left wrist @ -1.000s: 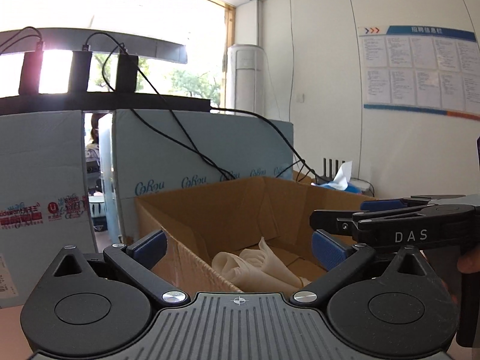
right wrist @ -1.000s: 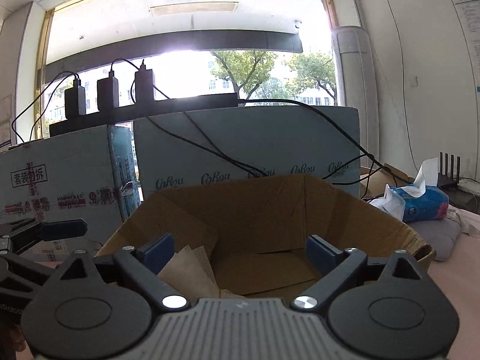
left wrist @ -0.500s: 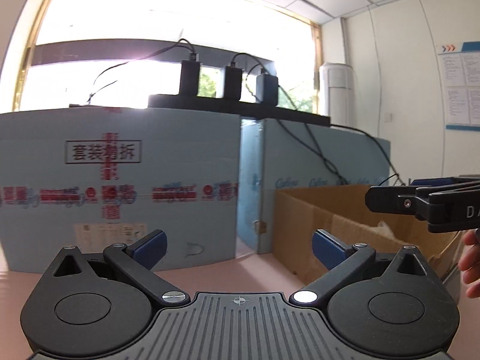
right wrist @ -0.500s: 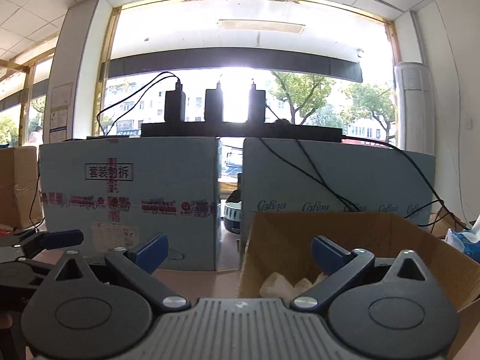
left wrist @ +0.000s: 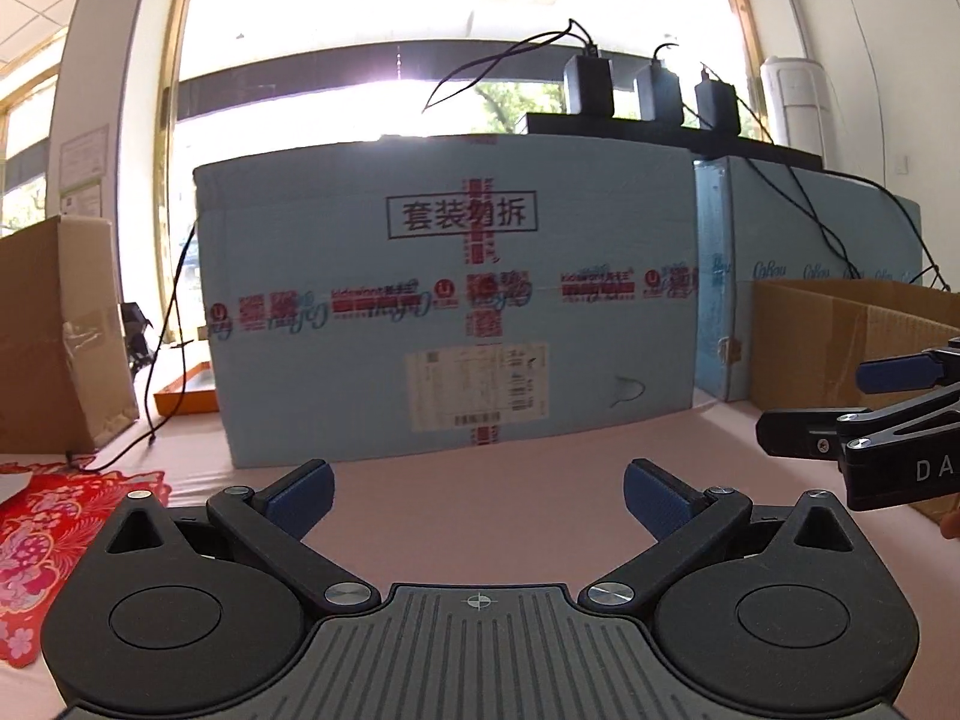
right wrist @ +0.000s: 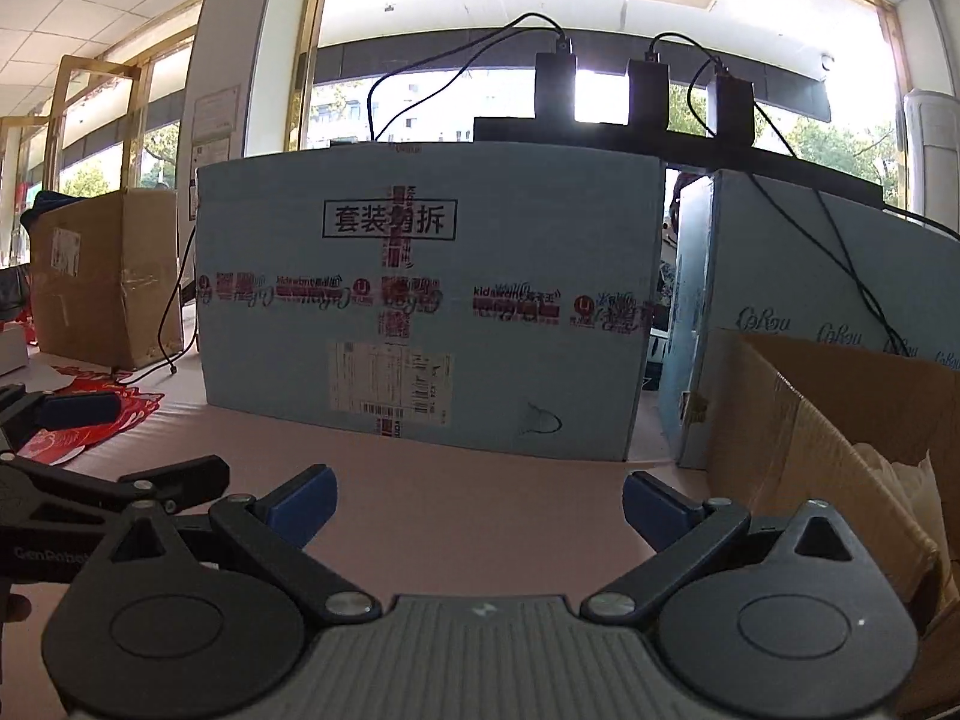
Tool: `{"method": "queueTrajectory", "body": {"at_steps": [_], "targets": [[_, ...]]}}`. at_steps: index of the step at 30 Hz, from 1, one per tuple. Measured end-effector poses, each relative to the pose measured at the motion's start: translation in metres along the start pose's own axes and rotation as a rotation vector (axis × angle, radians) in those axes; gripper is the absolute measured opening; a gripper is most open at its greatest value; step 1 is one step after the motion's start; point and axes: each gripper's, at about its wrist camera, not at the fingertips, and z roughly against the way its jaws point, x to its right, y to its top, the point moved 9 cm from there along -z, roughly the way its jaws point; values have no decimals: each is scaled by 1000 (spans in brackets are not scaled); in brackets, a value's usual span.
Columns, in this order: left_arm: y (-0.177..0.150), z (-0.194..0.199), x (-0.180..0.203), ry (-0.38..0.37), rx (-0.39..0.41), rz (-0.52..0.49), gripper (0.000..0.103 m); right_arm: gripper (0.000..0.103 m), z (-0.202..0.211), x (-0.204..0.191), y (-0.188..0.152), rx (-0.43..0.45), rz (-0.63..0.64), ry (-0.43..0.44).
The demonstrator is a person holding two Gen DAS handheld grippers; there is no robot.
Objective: Fold shopping bag
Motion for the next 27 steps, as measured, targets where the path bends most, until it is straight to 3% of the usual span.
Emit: {"method": "queueTrajectory", "body": {"at_steps": [4, 9, 27], "targets": [[-14, -6, -25, 55, -53, 22, 103, 103, -24, 1, -16, -56, -7, -1], [-27, -14, -39, 14, -148, 72, 103, 103, -41, 2, -34, -117, -31, 12], [-43, -15, -64, 75, -197, 138, 103, 103, -61, 10, -60, -249, -72, 36]]}}
